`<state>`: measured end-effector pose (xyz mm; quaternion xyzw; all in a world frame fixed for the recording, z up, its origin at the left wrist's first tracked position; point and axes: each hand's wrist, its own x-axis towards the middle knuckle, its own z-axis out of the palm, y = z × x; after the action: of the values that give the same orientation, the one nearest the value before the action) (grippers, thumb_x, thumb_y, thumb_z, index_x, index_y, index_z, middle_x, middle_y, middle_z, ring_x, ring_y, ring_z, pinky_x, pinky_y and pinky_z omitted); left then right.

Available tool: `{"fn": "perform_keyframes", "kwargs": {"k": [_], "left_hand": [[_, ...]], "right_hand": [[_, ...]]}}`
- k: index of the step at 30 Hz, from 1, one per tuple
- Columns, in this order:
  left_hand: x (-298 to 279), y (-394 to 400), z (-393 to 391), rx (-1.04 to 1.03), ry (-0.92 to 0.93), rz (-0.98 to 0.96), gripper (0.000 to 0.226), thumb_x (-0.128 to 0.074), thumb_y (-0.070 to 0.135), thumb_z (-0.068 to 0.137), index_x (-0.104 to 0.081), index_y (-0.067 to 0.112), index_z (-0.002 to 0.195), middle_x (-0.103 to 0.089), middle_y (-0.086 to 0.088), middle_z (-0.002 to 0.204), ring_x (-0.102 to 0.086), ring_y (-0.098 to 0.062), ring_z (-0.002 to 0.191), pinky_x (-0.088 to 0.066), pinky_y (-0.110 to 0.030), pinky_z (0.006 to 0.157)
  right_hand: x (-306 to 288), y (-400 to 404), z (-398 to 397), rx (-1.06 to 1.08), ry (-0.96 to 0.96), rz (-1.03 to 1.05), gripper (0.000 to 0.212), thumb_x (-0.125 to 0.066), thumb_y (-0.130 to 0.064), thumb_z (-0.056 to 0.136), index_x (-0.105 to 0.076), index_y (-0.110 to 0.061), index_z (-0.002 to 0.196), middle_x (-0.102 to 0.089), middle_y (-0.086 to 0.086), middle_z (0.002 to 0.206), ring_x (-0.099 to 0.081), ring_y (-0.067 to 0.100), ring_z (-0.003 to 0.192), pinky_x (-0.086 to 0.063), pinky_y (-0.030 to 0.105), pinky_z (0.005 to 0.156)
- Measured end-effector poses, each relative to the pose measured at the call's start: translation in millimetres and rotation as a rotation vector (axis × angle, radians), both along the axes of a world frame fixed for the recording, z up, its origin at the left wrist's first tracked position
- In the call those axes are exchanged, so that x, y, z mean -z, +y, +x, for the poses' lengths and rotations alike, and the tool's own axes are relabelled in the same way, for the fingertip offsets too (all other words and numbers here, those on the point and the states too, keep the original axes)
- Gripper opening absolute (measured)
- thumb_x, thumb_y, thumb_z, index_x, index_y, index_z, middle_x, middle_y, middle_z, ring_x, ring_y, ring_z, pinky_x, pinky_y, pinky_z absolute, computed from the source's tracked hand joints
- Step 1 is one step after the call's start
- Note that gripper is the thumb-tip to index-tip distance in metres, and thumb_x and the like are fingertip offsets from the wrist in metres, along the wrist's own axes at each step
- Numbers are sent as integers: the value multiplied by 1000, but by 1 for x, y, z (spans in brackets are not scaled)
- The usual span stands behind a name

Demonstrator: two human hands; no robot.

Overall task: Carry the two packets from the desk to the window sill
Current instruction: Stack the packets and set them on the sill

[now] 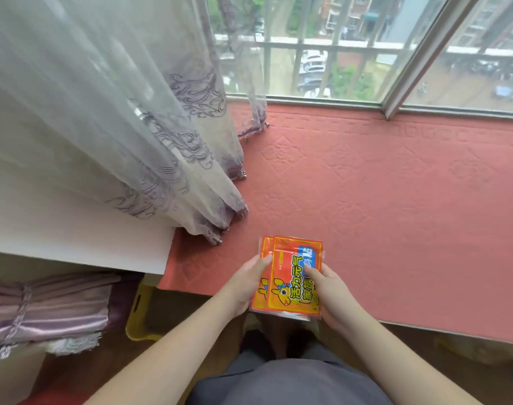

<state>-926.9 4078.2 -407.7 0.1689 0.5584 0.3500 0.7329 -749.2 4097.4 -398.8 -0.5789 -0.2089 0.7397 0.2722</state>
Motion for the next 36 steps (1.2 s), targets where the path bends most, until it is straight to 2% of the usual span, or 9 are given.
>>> {"fn": "perform_keyframes", "kwargs": {"k": [4, 9, 13, 19, 22, 25, 28, 31, 36], "left_hand": [[13, 7, 12, 90, 24, 12, 31, -57, 28, 98, -58, 15, 126, -72, -21, 120, -70, -37, 107, -55, -56, 94], [33, 13, 18, 121, 60, -19, 26, -54, 22, 100, -55, 19, 126, -70, -19, 123, -68, -38, 111, -54, -55, 96], [47, 17, 11, 129, 65, -69, 26, -49, 20, 102, -52, 20, 128, -69, -18, 124, -68, -36, 112, -52, -56, 98], [78, 21, 1, 159, 84, -169, 26, -47, 22, 103, -50, 24, 129, -69, -16, 123, -68, -36, 112, -52, -55, 98], [96, 28, -1, 202, 159, -183, 26, -46, 30, 103, -51, 27, 128, -72, -9, 118, -72, -27, 104, -59, -45, 87], [119, 37, -3, 142, 300, -143, 31, -43, 37, 103, -57, 19, 125, -74, -9, 111, -74, -22, 95, -61, -37, 79], [141, 46, -7, 116, 549, -84, 26, -47, 28, 102, -61, 14, 119, -74, -5, 105, -70, -9, 79, -54, -18, 56], [159, 51, -10, 61, 633, -76, 19, -55, 20, 99, -59, 13, 116, -74, -7, 106, -72, -14, 83, -56, -26, 64], [184, 53, -13, 104, 784, -80, 3, -61, 18, 94, -60, 17, 96, -76, -10, 100, -68, -19, 80, -54, -32, 71]], "right_hand": [[12, 1, -4, 41, 5, 7, 18, -50, -12, 100, -62, -18, 112, -80, 10, 93, -76, 29, 83, -61, 45, 78], [28, 3, 1, -4, 1, 4, 25, -55, -5, 97, -61, -18, 117, -78, 12, 105, -75, 30, 92, -61, 46, 80], [48, 5, 5, -12, -82, -50, 20, -57, -19, 98, -59, -16, 118, -76, 9, 109, -76, 22, 95, -61, 37, 77], [79, 5, 5, -91, -163, -91, 16, -50, -18, 102, -65, -14, 107, -81, 0, 86, -78, 14, 78, -62, 30, 65], [92, 12, 0, -75, -234, -78, 18, -49, -11, 101, -66, -14, 103, -78, 3, 91, -77, 12, 75, -61, 25, 59], [110, 21, -5, -91, -344, -57, 18, -49, -9, 101, -66, -13, 106, -75, 10, 103, -74, 20, 91, -61, 32, 74], [130, 31, -11, -131, -445, -29, 19, -50, -9, 100, -67, -12, 108, -76, 11, 105, -73, 24, 94, -61, 43, 85], [149, 39, -17, -163, -561, -12, 21, -52, -11, 98, -68, -13, 112, -75, 8, 104, -73, 22, 94, -59, 46, 88], [174, 47, -22, -186, -692, -42, 18, -59, -12, 92, -69, -16, 106, -74, -1, 93, -71, 18, 90, -58, 40, 85]]}}
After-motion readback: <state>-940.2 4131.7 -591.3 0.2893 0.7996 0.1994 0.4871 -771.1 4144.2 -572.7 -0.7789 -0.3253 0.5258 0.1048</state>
